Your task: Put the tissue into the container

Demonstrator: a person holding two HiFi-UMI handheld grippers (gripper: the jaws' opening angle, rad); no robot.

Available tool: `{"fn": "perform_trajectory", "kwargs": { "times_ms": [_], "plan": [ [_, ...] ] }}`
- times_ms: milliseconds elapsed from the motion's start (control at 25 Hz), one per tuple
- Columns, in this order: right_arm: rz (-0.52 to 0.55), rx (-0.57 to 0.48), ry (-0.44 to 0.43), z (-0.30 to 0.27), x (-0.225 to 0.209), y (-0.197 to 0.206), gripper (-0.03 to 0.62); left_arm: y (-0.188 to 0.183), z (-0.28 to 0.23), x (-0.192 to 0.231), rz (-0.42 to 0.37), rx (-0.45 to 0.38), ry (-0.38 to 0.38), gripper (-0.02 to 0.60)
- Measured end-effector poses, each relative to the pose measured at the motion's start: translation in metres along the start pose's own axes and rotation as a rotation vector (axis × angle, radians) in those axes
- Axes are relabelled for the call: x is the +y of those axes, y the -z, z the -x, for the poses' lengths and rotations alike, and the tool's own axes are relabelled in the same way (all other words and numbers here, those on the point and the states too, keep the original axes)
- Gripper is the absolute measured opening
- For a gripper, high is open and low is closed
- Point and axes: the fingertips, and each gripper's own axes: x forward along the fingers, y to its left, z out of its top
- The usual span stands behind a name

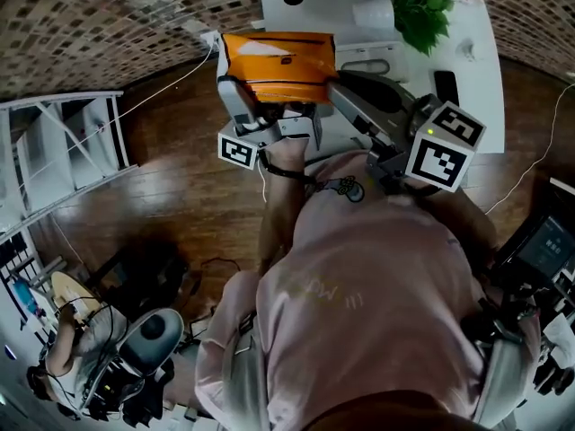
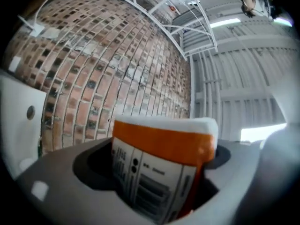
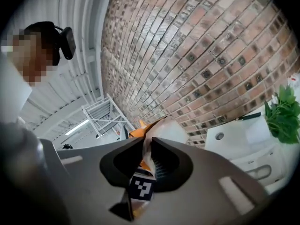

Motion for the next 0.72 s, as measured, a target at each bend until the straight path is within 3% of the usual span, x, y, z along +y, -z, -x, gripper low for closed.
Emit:
{"fn": "perform_trajectory", "kwargs": {
  "times_ms": [80,200,320,440,520,600,680,720],
  "plan": [
    [0.033,-0.009,-0.017,-0.002,0.010,-0.002,0.049,-0.004,0.002,-0.001,0.066,-0.040,0.020,0.489],
    [0.052,-0.034,-0.043,0.004,0.018,-0.002,0.052,-0.002,0.001,-0.005,0.118,-0.035,0.059,0.455],
    [0.022,-0.139,-0.168,0.027,0.025,-0.014,0.099,0.008,0.000,-0.002,0.148,-0.021,0.073,0.433],
    [0.088,-0.211,-0.260,0.061,0.029,-0.028,0.273,0.013,0.006,0.008,0.188,-0.042,0.064,0.428],
    [0.256,-0.199,-0.209,0.085,0.021,-0.033,0.321,0.018,0.012,0.012,0.230,-0.053,0.073,0.426],
    [0.568,-0.166,-0.093,0.108,0.007,-0.036,0.331,0.032,0.013,0.009,0.269,-0.036,0.092,0.426],
    [0.849,-0.067,0.002,0.126,-0.010,-0.030,0.362,0.056,0.011,0.000,0.286,0.018,0.113,0.426],
    [0.898,-0.008,0.002,0.131,-0.015,-0.025,0.387,0.071,0.009,-0.006,0.291,0.053,0.125,0.426]
  ]
}}
